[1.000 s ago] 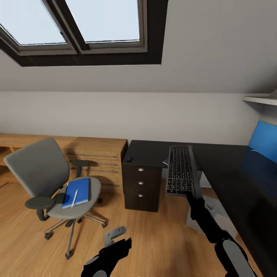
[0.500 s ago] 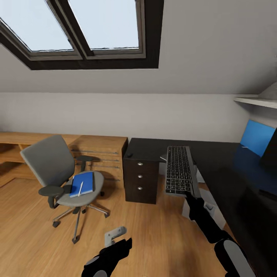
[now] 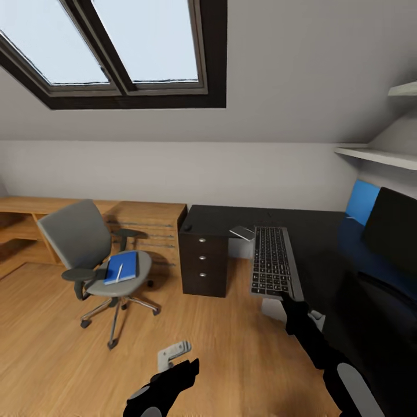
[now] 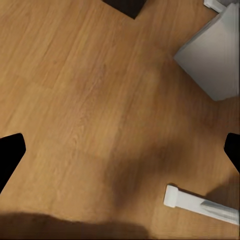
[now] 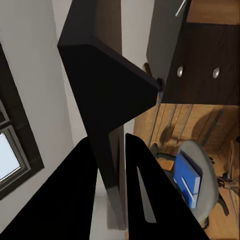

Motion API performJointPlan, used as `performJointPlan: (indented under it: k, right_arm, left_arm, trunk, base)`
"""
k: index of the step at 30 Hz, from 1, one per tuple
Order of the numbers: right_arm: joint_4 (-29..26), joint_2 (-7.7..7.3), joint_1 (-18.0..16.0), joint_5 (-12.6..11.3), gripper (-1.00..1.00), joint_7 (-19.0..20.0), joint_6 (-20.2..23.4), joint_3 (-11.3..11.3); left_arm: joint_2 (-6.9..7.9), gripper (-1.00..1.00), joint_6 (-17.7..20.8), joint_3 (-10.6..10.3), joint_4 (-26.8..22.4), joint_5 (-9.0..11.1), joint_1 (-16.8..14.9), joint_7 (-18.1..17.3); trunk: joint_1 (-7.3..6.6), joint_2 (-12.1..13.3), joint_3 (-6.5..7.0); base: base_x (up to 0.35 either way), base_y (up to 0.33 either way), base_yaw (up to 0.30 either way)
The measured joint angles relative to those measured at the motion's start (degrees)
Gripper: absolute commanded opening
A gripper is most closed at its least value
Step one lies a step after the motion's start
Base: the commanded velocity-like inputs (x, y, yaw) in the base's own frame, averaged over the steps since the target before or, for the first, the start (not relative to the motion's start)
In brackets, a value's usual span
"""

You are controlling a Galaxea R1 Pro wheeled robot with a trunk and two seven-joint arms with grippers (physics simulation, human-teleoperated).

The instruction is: In the bedroom, organize the workspace by keeping the computer under the desk, ensuring the monitor is on the desk, placing the keyboard on the desk next to the monitor, placing the mouse on the desk next to the keyboard, moving the folder from the swivel chair onto the desk next to the mouse, stacking the notebook on top of the folder with the pen on top of the notebook, and positioning the swivel chair next to the desk.

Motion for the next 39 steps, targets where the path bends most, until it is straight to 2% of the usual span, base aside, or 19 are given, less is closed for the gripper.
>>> performJointPlan:
  k: [11, 19, 20, 22, 23, 39]
  right_arm:
    - [1.4, 0.03, 0.0, 0.0, -1.0, 0.0, 0.1, -0.1]
    - [2.8, 0.31, 0.0, -0.1, -1.0, 0.3, 0.4, 0.2]
    - [3.9, 0.4, 0.0, -0.4, -1.0, 0.3, 0.4, 0.3]
    - [4.6, 0.46, 0.0, -2.5, -1.0, 0.5, 0.3, 0.5]
    - [4.6, 0.45, 0.0, -2.6, -1.0, 0.5, 0.3, 0.4]
    - [7.7, 0.04, 0.0, -2.4, -1.0, 0.6, 0.0, -0.1]
  left_arm:
    - [0.08, 1.0, -0.1, 0.0, 0.0, -0.1, 0.0, 0.0]
    - [0.32, 1.0, -0.2, 0.1, 0.0, -0.2, 0.0, -0.1]
    - [0.36, 1.0, -0.2, 0.1, 0.0, -0.3, 0.0, 0.0]
    - [0.43, 1.0, -0.2, 0.2, 0.0, -0.4, 0.0, 0.0]
    - [0.43, 1.0, -0.2, 0.2, 0.0, -0.4, 0.0, 0.0]
    - [0.44, 1.0, -0.2, 0.1, 0.0, -0.4, 0.0, 0.0]
  trunk:
    - [-2.42, 4.4, 1.51]
    - [-2.44, 4.4, 1.35]
    - [-2.45, 4.4, 1.35]
    - [-2.46, 4.4, 1.36]
    - [-2.46, 4.4, 1.36]
    - [-2.46, 4.4, 1.35]
  base:
    - [-0.301, -0.209, -0.068]
    - [-0.233, -0.157, -0.019]
    - [-0.017, -0.01, 0.0]
    - [-0.004, -0.003, 0.0]
    - [-0.003, -0.007, 0.0]
    - [0.0, -0.283, 0.0]
